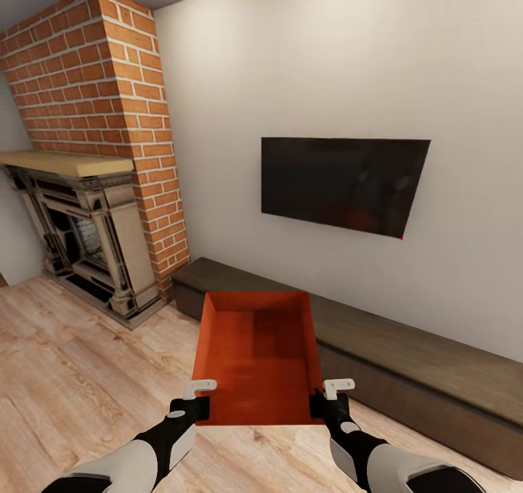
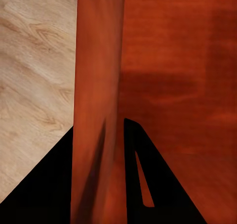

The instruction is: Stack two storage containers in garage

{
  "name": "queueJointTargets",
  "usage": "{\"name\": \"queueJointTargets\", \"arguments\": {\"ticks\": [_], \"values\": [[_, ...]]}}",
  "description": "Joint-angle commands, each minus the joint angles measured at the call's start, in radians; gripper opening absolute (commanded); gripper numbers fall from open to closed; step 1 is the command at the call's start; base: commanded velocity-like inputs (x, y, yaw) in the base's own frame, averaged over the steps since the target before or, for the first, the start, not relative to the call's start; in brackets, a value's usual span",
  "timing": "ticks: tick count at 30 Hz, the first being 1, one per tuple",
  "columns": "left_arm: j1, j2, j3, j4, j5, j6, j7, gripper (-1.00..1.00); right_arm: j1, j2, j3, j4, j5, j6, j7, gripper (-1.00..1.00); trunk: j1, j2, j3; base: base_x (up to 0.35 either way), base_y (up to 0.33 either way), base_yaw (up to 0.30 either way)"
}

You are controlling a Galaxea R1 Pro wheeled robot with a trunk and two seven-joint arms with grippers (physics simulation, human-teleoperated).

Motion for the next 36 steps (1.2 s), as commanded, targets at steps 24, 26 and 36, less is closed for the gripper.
{"name": "queueJointTargets", "arguments": {"ticks": [24,26,36], "values": [[-0.001,-0.005,0.003,0.003,0.007,-0.003,0.009,-1.0,-0.002,0.007,-0.005,0.001,-0.013,-0.006,-0.001,-1.0,0.001,-0.002,-0.002,0.0,0.0,0.006],[-0.001,-0.005,0.003,0.003,0.006,-0.003,0.009,-1.0,-0.002,0.007,-0.005,0.001,-0.012,-0.006,-0.001,-1.0,0.001,-0.002,-0.002,0.0,0.0,0.216],[-0.001,-0.005,0.003,0.003,0.006,-0.003,0.009,-1.0,-0.002,0.007,-0.005,0.001,-0.011,-0.007,-0.001,-1.0,0.001,-0.002,0.003,0.0,0.0,0.282]]}}
